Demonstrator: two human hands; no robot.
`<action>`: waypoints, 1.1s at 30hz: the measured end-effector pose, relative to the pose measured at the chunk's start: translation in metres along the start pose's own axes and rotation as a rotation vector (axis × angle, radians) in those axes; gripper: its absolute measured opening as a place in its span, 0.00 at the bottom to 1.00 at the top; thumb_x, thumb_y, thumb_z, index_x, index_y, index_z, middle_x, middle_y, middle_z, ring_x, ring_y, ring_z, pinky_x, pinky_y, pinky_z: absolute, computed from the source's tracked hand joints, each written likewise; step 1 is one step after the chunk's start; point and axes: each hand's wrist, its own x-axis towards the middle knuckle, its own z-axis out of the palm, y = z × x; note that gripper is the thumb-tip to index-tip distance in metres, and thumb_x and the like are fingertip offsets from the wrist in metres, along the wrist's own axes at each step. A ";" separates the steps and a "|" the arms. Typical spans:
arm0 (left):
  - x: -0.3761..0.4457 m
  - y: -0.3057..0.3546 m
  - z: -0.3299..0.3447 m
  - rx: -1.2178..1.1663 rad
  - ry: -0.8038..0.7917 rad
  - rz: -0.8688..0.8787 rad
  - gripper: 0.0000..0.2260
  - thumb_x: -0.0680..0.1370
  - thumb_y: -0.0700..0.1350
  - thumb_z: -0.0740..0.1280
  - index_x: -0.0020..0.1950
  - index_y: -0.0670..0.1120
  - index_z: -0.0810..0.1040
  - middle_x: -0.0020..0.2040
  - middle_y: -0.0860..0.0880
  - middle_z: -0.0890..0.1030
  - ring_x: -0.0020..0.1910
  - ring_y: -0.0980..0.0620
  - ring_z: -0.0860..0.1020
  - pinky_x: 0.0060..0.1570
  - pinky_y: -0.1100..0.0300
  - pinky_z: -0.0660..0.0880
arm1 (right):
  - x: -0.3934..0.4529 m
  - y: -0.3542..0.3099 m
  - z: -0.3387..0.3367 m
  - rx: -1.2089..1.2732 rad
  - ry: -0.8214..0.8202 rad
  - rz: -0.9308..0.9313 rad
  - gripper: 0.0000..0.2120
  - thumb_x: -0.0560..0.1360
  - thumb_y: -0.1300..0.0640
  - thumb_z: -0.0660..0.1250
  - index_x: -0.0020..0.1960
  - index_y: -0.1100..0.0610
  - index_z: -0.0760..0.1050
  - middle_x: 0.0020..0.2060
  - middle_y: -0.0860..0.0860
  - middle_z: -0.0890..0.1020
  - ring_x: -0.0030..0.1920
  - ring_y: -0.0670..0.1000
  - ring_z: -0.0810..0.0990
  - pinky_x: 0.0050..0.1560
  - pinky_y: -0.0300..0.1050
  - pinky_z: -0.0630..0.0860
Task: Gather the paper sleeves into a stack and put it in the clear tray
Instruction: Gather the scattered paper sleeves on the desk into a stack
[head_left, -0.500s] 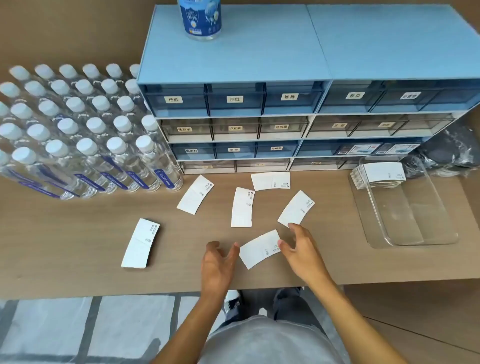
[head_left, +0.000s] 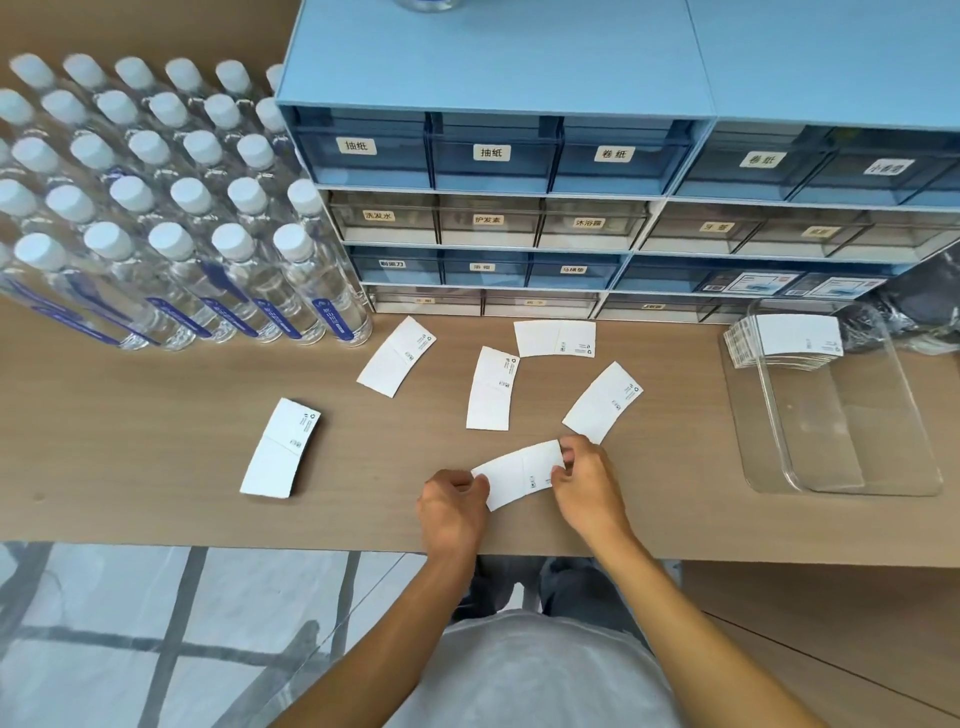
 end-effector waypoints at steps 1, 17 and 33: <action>0.000 0.000 0.001 -0.002 0.006 -0.019 0.05 0.74 0.44 0.69 0.46 0.43 0.82 0.37 0.51 0.82 0.36 0.52 0.78 0.34 0.63 0.70 | 0.002 0.000 0.000 0.008 -0.003 0.009 0.14 0.75 0.65 0.63 0.60 0.58 0.74 0.53 0.56 0.78 0.52 0.57 0.79 0.55 0.49 0.76; 0.003 0.012 0.029 -0.023 -0.076 -0.065 0.09 0.70 0.44 0.75 0.37 0.45 0.75 0.34 0.44 0.82 0.31 0.47 0.77 0.35 0.59 0.75 | 0.020 0.010 -0.033 0.126 0.000 0.013 0.05 0.71 0.65 0.68 0.41 0.59 0.73 0.38 0.53 0.78 0.35 0.50 0.76 0.31 0.33 0.68; -0.017 0.082 0.116 -0.435 -0.158 -0.351 0.08 0.72 0.30 0.70 0.39 0.39 0.73 0.29 0.45 0.73 0.30 0.48 0.72 0.42 0.54 0.76 | 0.122 0.010 -0.104 -0.124 -0.003 -0.015 0.04 0.68 0.63 0.67 0.42 0.58 0.75 0.45 0.57 0.81 0.46 0.61 0.81 0.46 0.49 0.77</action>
